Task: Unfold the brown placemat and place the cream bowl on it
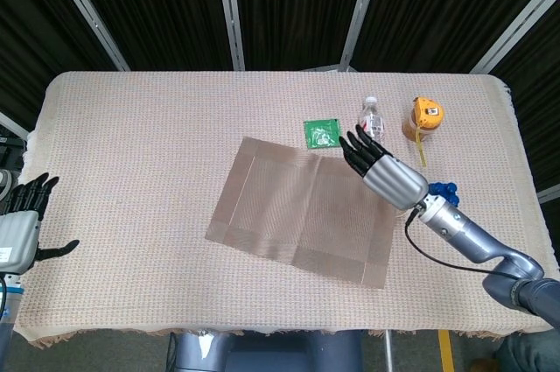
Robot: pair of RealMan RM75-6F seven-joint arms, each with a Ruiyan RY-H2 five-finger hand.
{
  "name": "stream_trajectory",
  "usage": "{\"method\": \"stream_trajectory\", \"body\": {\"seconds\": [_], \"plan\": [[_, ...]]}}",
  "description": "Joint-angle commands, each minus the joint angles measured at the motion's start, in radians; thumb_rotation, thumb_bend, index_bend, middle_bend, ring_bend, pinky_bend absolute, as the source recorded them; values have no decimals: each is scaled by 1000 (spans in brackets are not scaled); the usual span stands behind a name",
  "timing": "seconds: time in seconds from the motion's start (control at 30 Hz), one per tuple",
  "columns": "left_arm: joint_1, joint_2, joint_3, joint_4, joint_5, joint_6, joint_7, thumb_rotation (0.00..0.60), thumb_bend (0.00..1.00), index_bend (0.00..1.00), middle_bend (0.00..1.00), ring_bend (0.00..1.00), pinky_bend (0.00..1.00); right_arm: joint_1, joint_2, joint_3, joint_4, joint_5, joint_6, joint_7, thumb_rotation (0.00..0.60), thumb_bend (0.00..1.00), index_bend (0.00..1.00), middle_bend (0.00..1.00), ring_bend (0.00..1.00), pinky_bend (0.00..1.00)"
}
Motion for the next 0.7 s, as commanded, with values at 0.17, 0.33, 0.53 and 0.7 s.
{"method": "stream_trajectory", "body": {"seconds": [0.17,0.33,0.53,0.7], "plan": [[-4,0,7,6,18,-8,-7,600,0,0,0,0,0,-151,3,78,-140,183,175,184,600,0,0,0,0,0],[-16,-10,24,26,85,-13,-20,600,0,0,0,0,0,-283,61,73,-310,304,248,360,600,0,0,0,0,0],[-72,-59,64,114,233,-68,-60,600,38,69,0,0,0,-410,106,24,-429,375,301,520,600,0,0,0,0,0],[-163,-127,107,252,387,-150,-156,600,150,172,0,0,0,-481,123,-19,-478,371,340,581,600,0,0,0,0,0]]}}
